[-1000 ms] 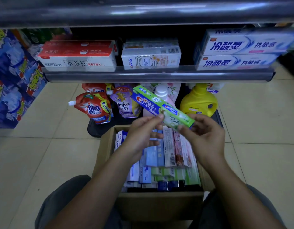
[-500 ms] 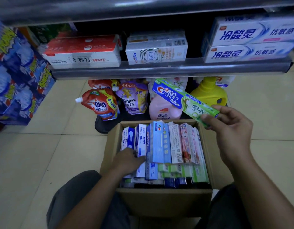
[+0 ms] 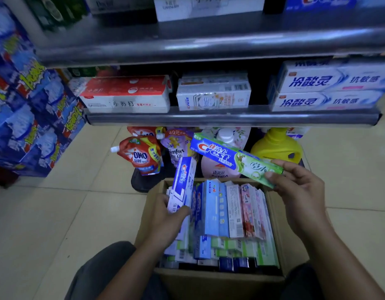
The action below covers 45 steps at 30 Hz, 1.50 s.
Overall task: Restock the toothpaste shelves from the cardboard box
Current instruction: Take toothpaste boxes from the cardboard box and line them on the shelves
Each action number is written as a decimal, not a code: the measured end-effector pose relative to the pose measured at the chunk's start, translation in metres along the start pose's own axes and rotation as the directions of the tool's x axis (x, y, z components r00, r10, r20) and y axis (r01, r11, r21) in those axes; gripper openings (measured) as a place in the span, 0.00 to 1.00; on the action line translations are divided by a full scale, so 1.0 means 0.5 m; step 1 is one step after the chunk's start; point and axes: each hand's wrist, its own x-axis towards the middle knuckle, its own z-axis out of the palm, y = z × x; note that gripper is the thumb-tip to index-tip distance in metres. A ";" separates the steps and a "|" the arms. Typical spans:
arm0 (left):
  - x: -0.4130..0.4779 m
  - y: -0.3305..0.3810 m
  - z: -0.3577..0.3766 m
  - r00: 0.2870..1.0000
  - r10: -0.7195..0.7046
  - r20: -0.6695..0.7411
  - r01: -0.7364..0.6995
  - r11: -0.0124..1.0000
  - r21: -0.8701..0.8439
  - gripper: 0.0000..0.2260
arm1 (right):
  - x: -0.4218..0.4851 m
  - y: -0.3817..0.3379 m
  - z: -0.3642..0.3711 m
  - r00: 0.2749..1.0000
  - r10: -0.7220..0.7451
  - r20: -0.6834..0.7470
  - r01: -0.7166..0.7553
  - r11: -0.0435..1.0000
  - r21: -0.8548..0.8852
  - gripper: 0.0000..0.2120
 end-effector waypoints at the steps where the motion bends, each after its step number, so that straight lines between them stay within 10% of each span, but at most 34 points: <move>1: -0.004 0.018 -0.002 0.998 0.056 -0.023 -0.058 0.996 -0.063 0.18 | 0.003 -0.007 0.000 1.000 -0.005 0.003 0.005 1.000 0.018 0.13; 10: -0.011 0.285 0.017 0.902 0.428 -0.048 -0.423 0.857 -0.295 0.17 | 0.043 -0.175 -0.021 0.992 -0.120 0.036 0.118 0.992 0.049 0.15; 20: -0.002 0.533 0.161 0.794 0.582 0.178 -0.502 0.791 -0.349 0.23 | 0.150 -0.419 -0.122 0.915 -0.397 0.068 0.400 0.916 -0.034 0.20; 31: -0.017 0.674 0.287 0.683 0.659 0.314 -0.679 0.732 -0.058 0.25 | 0.304 -0.551 -0.180 0.836 -0.549 0.013 0.524 0.790 -0.318 0.19; 45: 0.014 0.802 0.288 0.837 0.392 0.382 -0.521 0.784 0.337 0.16 | 0.423 -0.558 -0.159 0.949 -0.312 0.029 0.231 0.634 -0.738 0.24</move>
